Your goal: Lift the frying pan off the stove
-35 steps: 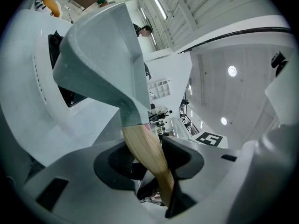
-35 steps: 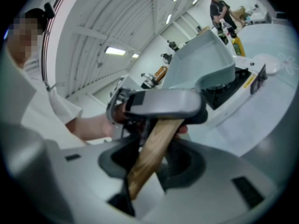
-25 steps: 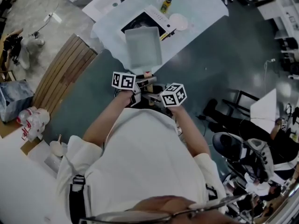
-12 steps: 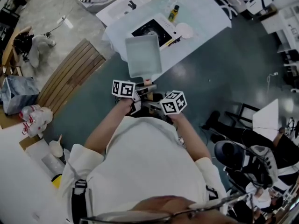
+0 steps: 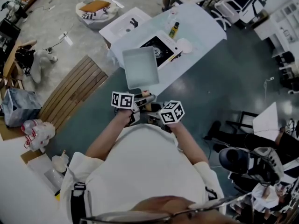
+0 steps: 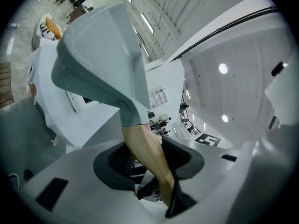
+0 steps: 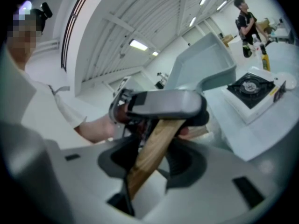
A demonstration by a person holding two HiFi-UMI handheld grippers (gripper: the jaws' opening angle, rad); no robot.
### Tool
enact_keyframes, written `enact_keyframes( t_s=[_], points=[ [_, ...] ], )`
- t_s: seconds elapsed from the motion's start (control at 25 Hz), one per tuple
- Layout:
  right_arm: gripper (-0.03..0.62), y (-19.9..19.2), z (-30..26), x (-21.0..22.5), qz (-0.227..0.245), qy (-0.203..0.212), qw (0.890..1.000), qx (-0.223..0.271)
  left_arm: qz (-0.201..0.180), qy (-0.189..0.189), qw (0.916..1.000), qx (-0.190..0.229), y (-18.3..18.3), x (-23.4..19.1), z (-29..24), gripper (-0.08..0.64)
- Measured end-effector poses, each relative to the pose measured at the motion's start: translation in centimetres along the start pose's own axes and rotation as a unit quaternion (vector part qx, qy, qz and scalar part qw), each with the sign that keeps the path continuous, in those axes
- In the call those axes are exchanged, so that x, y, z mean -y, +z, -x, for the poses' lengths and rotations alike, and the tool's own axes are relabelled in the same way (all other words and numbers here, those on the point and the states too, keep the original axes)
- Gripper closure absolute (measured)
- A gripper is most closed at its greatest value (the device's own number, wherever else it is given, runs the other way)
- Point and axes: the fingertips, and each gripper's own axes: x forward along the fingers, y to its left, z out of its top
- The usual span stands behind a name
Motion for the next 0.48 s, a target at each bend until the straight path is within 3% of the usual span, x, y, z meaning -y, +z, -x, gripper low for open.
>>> enact_keyframes(
  t_s=[0.48],
  points=[
    [0.396,1.6,-3.0,-1.5,0.002,-0.007,1.0,0.026,-0.005,-0.015,0.9998,-0.01,1.0,-0.1,3.5,0.357]
  ],
)
